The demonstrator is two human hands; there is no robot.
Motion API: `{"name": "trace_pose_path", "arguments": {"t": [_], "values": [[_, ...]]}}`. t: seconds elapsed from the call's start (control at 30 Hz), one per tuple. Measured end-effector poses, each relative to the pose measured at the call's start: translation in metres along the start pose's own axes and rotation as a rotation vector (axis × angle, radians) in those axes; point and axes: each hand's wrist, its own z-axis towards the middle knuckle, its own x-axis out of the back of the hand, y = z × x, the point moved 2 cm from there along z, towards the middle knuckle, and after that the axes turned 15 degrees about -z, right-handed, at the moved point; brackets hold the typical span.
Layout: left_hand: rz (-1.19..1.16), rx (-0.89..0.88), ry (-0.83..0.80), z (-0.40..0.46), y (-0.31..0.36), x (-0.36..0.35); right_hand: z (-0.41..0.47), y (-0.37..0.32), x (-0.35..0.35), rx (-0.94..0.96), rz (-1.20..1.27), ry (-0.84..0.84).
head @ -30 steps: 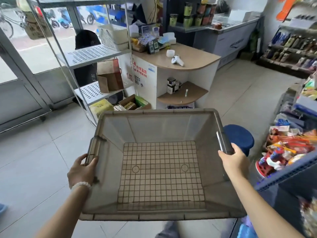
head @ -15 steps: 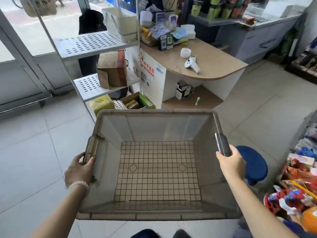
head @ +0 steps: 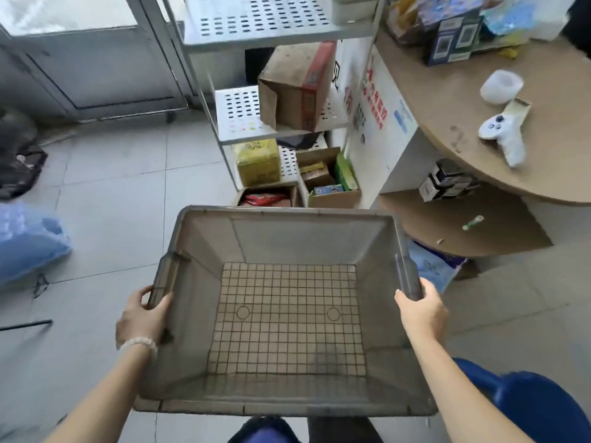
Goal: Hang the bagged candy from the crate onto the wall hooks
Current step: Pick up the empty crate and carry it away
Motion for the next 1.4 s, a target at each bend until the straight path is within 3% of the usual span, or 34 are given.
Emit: {"name": "trace_pose_path", "arguments": {"t": [0.3, 0.83, 1.2, 1.4], "values": [[0.116, 0.155, 0.074, 0.054, -0.031, -0.097, 0.129, -0.046, -0.085, 0.114, -0.104, -0.049], [0.191, 0.220, 0.086, 0.242, -0.174, -0.286, 0.286, -0.049, -0.346, 0.124, -0.204, -0.045], [0.155, 0.144, 0.127, 0.300, -0.190, -0.338, 0.328, -0.069, -0.407, 0.182, -0.155, -0.008], [0.207, 0.117, 0.050, 0.318, -0.169, -0.354, 0.347, -0.077, -0.409, 0.227, -0.236, 0.014]]}}
